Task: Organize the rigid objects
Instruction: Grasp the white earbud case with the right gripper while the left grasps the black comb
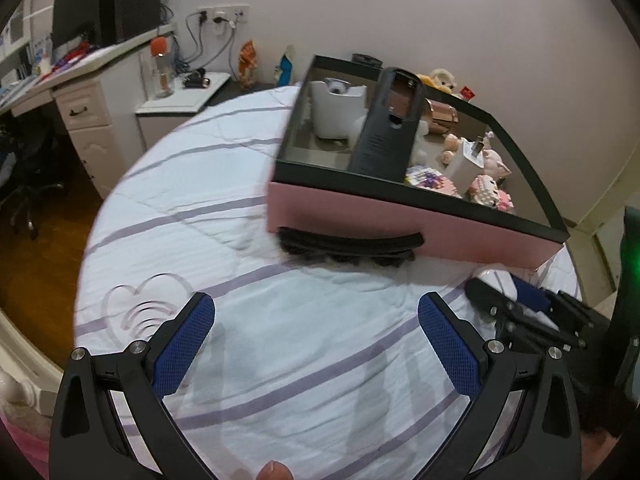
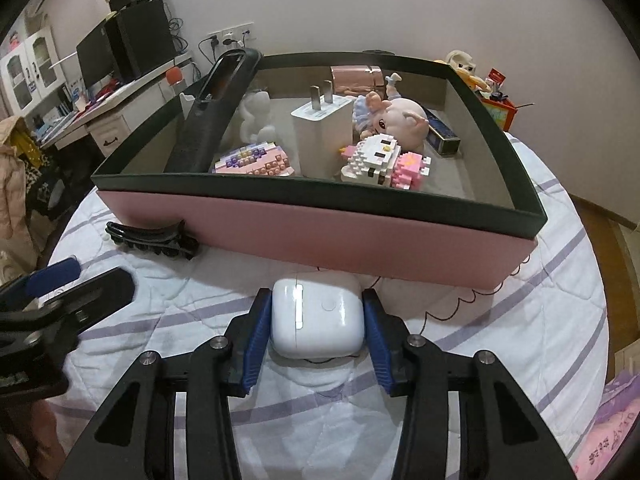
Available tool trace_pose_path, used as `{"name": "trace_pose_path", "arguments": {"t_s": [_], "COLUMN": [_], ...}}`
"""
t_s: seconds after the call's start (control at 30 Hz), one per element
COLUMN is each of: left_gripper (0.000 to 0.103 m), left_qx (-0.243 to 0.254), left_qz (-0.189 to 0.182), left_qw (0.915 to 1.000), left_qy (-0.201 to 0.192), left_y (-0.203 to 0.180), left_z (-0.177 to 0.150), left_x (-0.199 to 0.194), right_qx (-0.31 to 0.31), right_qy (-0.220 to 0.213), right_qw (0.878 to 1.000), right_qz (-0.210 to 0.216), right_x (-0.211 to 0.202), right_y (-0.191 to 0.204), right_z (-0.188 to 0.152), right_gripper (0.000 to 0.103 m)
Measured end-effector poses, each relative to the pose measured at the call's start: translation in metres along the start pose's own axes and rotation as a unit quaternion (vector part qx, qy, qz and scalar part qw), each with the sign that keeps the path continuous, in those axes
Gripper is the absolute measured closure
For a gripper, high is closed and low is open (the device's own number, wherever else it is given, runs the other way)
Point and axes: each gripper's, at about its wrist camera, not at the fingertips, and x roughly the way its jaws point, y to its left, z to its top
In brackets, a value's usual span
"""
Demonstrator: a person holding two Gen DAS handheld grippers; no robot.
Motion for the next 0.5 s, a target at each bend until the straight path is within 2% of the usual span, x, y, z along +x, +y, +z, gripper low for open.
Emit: {"name": "trace_pose_path", "arguments": {"t_s": [0.1, 0.5], "left_gripper": [0.0, 0.0], "left_qx": [0.003, 0.0], "left_qz": [-0.006, 0.009], "left_qw": [0.9999, 0.9998], "left_qy": [0.008, 0.017], "left_y": [-0.007, -0.018], "left_z": [0.005, 0.025], "left_x": [0.011, 0.048], "right_qx": [-0.001, -0.011], "right_qy": [-0.001, -0.003], "right_qw": [1.0, 1.0], "right_qz": [0.001, -0.002], "right_x": [0.002, 0.006], "right_y": [-0.001, 0.0], "right_z": [0.0, 0.001], "right_gripper": [0.058, 0.058]}}
